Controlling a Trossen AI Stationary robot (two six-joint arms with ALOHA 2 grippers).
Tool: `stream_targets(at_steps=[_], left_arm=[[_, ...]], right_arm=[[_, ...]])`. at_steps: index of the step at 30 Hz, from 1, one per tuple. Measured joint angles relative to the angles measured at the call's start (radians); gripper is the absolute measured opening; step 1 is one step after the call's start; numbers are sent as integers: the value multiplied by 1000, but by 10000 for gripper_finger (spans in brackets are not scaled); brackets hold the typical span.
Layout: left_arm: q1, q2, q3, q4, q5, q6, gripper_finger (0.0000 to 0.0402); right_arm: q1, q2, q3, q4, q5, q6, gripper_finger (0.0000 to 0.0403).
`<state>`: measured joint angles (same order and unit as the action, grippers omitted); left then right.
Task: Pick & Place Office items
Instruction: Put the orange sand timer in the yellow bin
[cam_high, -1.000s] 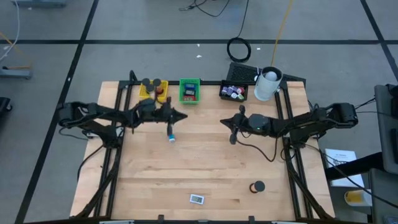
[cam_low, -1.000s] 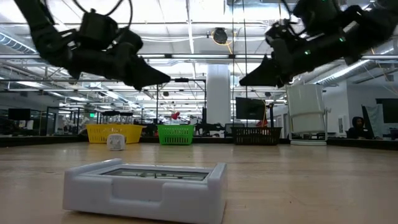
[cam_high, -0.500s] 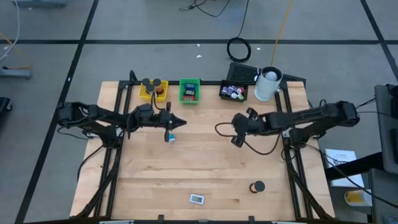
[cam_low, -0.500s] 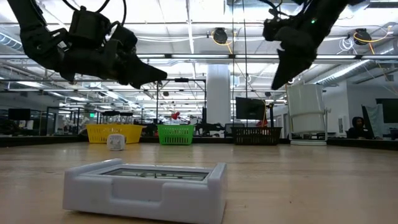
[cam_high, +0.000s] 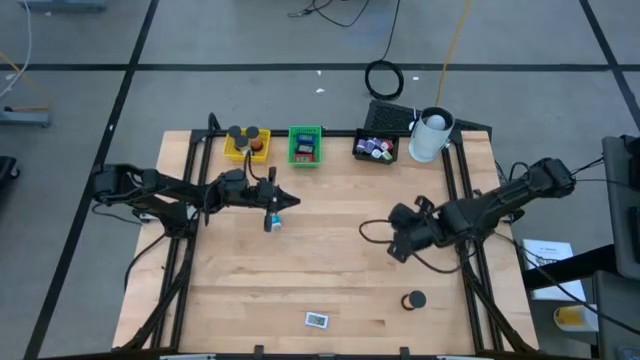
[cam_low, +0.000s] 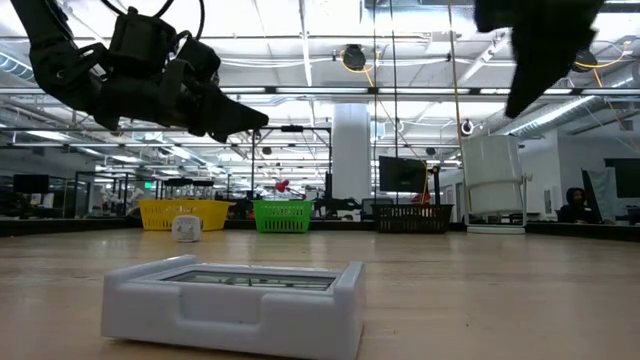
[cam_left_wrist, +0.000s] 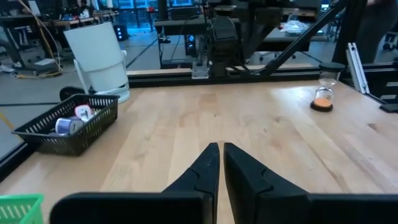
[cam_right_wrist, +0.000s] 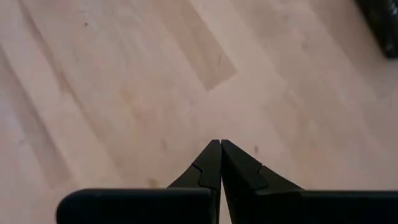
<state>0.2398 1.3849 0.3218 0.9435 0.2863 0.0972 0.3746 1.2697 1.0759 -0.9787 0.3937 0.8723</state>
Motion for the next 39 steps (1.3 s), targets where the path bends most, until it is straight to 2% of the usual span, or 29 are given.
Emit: stream_targets(at_steps=[5,9,13,18,22,25,33,39], left_arm=[[0,0,0,-1,0,2,31],[0,0,1,-3,0,1,31],[0,0,1,-5,0,4,31],[0,0,1,-5,0,21,31],[0,0,2,-6,0,14,31],[0,0,2,-7,0,8,31],[1,0,2,-13,0,14,31],[1,0,2,-15,0,15,31]], right_arm=[[125,0,27,-115,25,179,10],[220,0,44,-179,22,310,43],[303,0,46,-181,-23,392,101],[408,0,46,-164,-52,483,193],[499,9,46,-82,-22,529,262],[562,37,46,-18,26,541,295],[637,139,46,20,46,613,303],[642,180,46,39,-2,635,308]])
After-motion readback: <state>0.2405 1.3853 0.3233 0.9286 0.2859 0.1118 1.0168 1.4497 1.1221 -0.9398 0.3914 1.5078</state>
